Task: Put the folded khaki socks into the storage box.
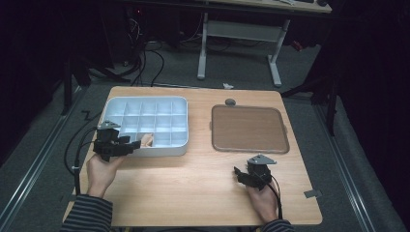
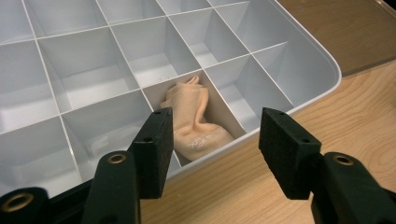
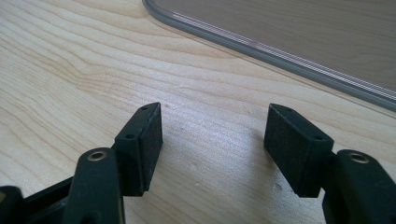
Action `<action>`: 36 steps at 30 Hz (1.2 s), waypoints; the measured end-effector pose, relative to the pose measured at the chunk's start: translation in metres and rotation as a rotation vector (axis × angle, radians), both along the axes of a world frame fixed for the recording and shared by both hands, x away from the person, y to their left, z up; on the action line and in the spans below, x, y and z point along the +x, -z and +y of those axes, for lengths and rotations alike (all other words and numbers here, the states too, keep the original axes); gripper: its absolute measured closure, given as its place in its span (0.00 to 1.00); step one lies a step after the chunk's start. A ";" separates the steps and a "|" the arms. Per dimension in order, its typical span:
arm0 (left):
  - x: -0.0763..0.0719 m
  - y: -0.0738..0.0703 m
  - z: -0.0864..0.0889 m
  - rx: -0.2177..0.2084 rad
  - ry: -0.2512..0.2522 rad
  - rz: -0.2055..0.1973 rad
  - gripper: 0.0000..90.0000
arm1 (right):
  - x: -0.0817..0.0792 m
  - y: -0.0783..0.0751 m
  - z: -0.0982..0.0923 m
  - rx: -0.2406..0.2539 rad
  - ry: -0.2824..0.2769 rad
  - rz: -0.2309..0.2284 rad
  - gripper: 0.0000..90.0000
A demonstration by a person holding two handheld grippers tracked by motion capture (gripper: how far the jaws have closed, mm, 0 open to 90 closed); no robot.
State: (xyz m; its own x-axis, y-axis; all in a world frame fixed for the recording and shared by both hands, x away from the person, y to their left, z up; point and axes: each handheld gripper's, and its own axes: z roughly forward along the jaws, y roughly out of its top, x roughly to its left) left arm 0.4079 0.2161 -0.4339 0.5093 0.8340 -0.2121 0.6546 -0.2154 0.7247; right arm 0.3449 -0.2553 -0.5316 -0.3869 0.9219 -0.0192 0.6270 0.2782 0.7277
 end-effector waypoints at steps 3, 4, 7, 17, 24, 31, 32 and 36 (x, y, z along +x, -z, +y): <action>-0.005 0.001 0.002 -0.011 -0.006 -0.008 0.50 | 0.000 0.000 0.000 0.000 0.000 0.000 0.41; -0.006 0.001 0.003 -0.009 -0.004 -0.009 0.50 | 0.000 0.000 0.000 -0.001 -0.001 -0.001 0.41; -0.010 0.002 0.006 -0.017 -0.011 -0.009 0.50 | 0.000 0.000 0.000 -0.001 -0.002 -0.001 0.41; -0.023 0.009 0.015 -0.055 -0.027 -0.011 0.50 | 0.000 0.000 0.000 -0.001 0.002 0.000 0.41; -0.032 0.011 0.019 -0.072 -0.027 -0.015 0.50 | 0.000 0.000 0.000 -0.001 0.002 0.000 0.41; -0.039 0.014 0.023 -0.095 -0.031 -0.012 0.49 | 0.000 0.000 0.001 -0.001 0.003 0.000 0.41; -0.040 0.015 0.023 -0.099 -0.031 -0.009 0.49 | 0.000 0.000 0.001 -0.001 0.004 0.000 0.41; -0.044 0.018 0.023 -0.106 -0.033 -0.002 0.49 | 0.000 0.000 0.001 -0.001 0.004 0.000 0.41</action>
State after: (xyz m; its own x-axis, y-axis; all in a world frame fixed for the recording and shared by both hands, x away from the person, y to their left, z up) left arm 0.3644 0.2393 -0.4519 0.4826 0.8232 -0.2990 0.6584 -0.1159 0.7437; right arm 0.3448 -0.2541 -0.5316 -0.3834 0.9234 -0.0197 0.6281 0.2763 0.7275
